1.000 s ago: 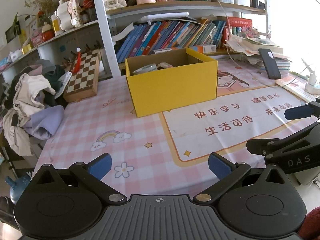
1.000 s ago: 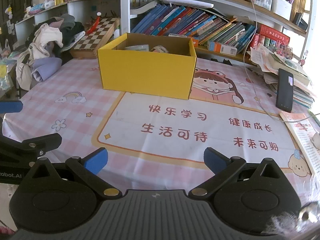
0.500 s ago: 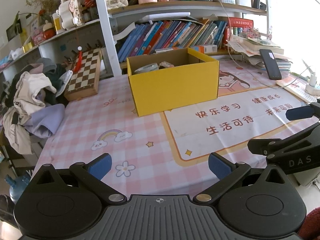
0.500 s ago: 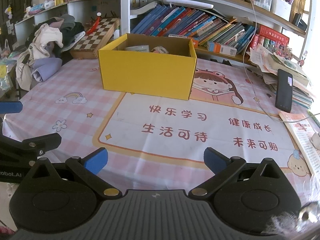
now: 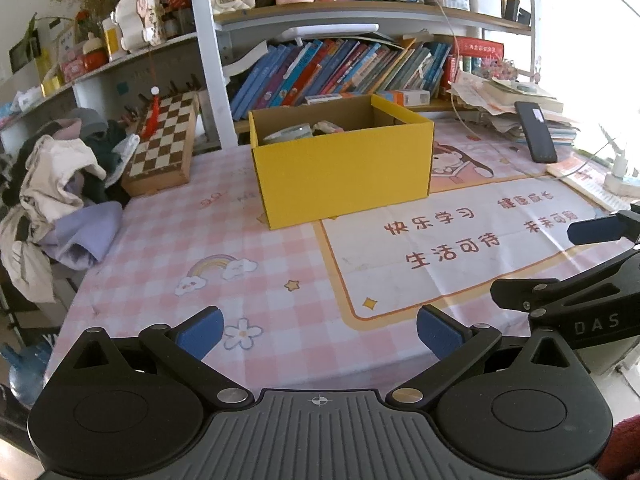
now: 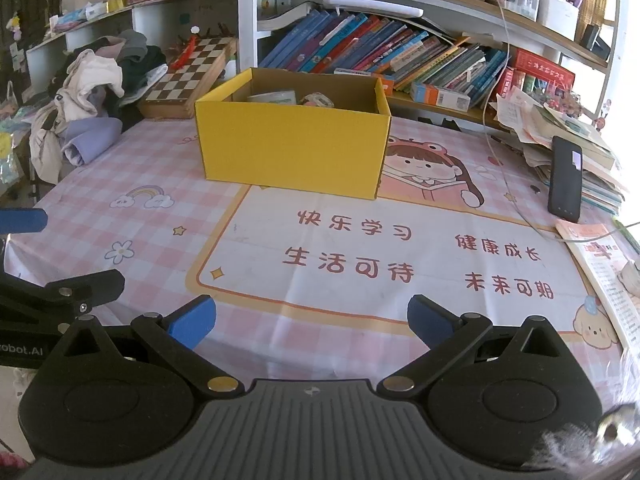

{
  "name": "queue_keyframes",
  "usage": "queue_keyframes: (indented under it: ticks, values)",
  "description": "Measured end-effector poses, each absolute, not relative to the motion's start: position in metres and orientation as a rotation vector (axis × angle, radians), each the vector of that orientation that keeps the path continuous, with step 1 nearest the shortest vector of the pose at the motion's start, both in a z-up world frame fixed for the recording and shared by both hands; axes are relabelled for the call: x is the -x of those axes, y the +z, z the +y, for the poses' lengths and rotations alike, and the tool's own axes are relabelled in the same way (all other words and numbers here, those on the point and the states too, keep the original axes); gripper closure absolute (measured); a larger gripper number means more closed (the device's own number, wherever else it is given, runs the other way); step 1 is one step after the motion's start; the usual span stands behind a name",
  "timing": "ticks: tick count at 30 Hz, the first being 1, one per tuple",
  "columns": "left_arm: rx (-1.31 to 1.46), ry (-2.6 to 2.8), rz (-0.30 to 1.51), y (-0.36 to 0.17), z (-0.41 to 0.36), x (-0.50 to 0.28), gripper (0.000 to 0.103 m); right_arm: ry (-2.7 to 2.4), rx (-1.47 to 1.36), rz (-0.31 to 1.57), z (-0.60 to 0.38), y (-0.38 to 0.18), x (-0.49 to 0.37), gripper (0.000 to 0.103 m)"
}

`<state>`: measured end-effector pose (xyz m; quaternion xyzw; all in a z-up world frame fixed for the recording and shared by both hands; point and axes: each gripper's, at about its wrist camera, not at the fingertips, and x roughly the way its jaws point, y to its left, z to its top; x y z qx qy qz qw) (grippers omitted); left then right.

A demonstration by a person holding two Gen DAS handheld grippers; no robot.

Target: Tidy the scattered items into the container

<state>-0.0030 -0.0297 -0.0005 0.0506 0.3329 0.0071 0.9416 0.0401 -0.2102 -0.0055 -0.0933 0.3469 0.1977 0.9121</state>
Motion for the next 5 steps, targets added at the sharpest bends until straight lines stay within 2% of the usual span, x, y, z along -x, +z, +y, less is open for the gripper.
queue_keyframes:
  ticks: [5]
  values:
    - [-0.105,0.007,0.676,-0.0004,-0.0295,0.0031,0.000,0.404,0.190,0.716,-0.2115,-0.0053,-0.0401,0.000]
